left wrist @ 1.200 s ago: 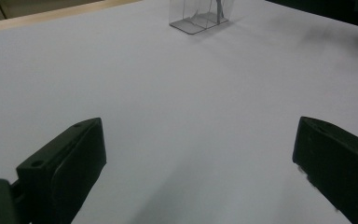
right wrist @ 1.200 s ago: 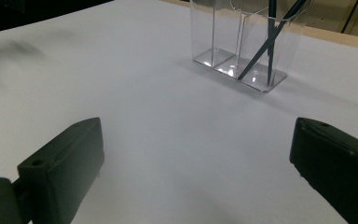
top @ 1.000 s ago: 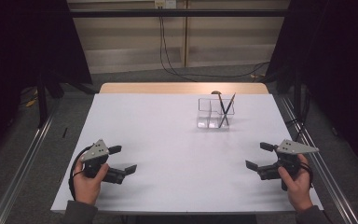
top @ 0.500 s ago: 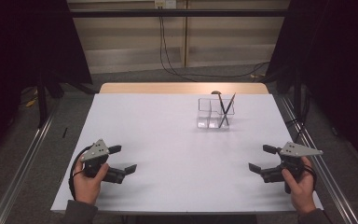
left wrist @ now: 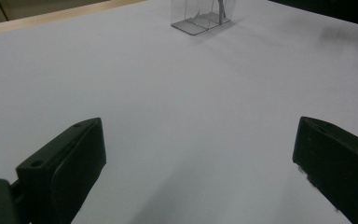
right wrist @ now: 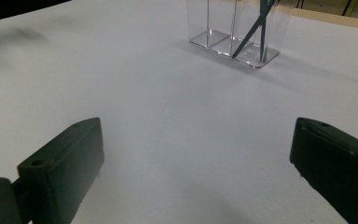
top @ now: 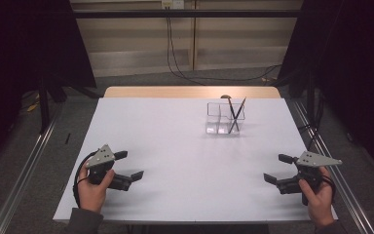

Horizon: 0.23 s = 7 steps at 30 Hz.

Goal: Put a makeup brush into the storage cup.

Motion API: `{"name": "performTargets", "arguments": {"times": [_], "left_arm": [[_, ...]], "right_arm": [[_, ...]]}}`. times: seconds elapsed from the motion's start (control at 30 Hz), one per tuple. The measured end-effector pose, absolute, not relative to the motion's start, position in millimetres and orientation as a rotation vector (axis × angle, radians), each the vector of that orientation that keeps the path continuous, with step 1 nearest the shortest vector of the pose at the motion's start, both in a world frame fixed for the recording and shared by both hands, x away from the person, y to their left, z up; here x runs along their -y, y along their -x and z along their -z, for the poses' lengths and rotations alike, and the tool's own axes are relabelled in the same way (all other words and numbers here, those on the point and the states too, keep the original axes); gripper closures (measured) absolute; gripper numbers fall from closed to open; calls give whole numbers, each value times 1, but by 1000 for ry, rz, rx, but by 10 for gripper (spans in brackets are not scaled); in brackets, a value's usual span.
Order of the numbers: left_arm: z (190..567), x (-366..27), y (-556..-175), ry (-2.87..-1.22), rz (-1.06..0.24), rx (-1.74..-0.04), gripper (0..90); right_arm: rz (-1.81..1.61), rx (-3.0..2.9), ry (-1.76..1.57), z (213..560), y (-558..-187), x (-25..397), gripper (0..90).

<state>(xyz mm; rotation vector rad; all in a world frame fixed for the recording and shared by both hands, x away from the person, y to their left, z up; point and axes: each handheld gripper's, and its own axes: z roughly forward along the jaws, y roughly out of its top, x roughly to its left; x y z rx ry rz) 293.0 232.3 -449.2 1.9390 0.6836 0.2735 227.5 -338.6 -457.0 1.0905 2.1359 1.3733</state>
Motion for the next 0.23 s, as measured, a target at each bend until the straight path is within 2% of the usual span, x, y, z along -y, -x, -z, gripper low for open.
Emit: {"name": "performTargets", "arguments": {"times": [0.23], "left_arm": [[447, -235, -294, -1939, -294, -687, 22]], "right_arm": [[-1349, -2149, -1112, 462, -227, 338, 24]]}}
